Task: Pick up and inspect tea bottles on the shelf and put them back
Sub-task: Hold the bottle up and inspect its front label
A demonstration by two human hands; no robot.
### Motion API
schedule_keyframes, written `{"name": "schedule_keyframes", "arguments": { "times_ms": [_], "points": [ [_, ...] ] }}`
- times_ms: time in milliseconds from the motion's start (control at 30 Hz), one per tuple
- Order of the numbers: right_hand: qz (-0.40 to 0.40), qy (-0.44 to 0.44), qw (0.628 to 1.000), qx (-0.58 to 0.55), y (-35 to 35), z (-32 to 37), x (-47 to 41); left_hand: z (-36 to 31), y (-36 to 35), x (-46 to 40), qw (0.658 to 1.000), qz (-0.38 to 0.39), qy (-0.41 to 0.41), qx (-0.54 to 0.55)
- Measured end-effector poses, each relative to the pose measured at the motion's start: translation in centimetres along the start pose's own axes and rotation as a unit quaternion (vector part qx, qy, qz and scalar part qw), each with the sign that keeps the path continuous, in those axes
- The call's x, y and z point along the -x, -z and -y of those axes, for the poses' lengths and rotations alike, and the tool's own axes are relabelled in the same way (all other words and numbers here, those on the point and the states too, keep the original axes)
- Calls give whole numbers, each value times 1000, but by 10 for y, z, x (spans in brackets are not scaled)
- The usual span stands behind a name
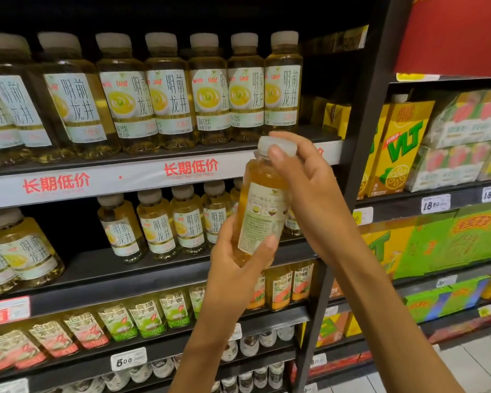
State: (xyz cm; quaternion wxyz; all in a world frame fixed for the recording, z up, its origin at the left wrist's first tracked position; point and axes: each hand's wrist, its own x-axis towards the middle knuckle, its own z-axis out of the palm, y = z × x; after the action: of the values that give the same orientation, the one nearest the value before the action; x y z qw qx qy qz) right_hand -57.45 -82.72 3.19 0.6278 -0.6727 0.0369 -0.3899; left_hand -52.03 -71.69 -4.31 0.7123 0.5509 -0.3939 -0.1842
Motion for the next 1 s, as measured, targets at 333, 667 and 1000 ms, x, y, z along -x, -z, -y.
{"name": "schedule_keyframes", "arguments": {
  "times_ms": [333,667,1000],
  "points": [
    [91,-38,985,-140,7,0,-4,8,7,12,985,118,93,86],
    [21,-80,994,-74,10,-18,-5,7,-5,8,998,37,42,23],
    [73,-69,981,-164,12,-20,-7,15,3,5,991,66,94,63]
  ]
}}
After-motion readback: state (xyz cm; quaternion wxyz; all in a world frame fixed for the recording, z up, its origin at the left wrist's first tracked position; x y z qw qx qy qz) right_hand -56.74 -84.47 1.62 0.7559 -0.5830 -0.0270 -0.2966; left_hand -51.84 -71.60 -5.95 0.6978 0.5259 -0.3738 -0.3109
